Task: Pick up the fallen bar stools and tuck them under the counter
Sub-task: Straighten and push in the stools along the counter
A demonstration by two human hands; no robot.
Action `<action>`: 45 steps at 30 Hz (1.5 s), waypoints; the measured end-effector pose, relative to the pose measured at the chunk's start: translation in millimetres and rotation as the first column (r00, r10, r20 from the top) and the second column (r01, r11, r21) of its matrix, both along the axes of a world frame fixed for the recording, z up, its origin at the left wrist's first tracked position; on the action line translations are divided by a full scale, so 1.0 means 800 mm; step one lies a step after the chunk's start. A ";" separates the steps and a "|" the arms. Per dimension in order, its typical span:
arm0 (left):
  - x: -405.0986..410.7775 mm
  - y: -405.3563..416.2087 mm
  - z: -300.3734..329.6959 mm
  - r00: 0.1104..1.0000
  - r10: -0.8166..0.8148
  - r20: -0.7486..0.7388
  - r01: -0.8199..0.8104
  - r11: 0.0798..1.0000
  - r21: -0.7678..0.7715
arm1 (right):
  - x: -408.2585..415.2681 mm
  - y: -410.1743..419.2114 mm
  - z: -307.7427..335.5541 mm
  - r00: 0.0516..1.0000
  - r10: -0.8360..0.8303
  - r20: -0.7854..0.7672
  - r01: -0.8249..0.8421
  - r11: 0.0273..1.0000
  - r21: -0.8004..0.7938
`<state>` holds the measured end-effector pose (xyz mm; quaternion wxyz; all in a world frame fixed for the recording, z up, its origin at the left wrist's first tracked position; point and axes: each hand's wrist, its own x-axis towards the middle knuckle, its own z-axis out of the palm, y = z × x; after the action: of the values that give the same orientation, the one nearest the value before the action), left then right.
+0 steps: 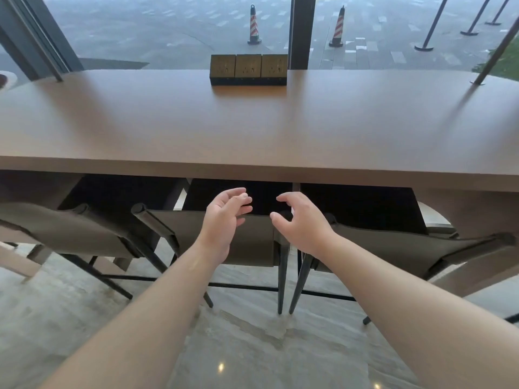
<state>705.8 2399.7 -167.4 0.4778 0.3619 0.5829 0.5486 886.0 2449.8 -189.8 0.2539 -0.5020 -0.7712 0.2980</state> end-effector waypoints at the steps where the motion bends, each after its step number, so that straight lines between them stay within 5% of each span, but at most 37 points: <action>1: -0.011 -0.008 0.006 0.999 0.008 0.037 -0.008 1.000 0.006 | -0.010 -0.005 0.005 0.999 -0.013 -0.043 0.011 0.999 -0.039; 6: -0.074 -0.051 0.028 0.991 0.053 0.126 -0.058 0.998 0.038 | -0.066 -0.037 0.031 0.965 -0.073 -0.251 0.022 0.979 -0.202; 23: -0.268 -0.190 0.063 0.922 0.329 0.204 -0.341 0.940 0.029 | -0.241 -0.095 0.067 0.802 -0.160 -0.575 -0.153 0.875 -0.458; 32: -0.343 -0.164 0.039 0.892 0.428 0.147 -0.431 0.902 -0.011 | -0.327 -0.046 0.044 0.810 -0.132 -0.571 -0.222 0.832 -0.508; 38: -0.392 -0.111 0.024 0.899 0.435 0.059 -0.430 0.899 -0.085 | -0.388 -0.005 0.023 0.916 0.110 -0.386 -0.249 0.910 -0.331; 45: -0.421 -0.067 -0.011 0.892 0.318 -0.322 -0.381 0.912 -0.155 | -0.421 0.027 -0.013 0.956 0.218 -0.196 -0.275 0.899 -0.342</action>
<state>368.9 2346.5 -175.8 0.3165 0.2734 0.7577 0.5010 548.9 2471.7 -200.5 0.1745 -0.4142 -0.7379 0.5035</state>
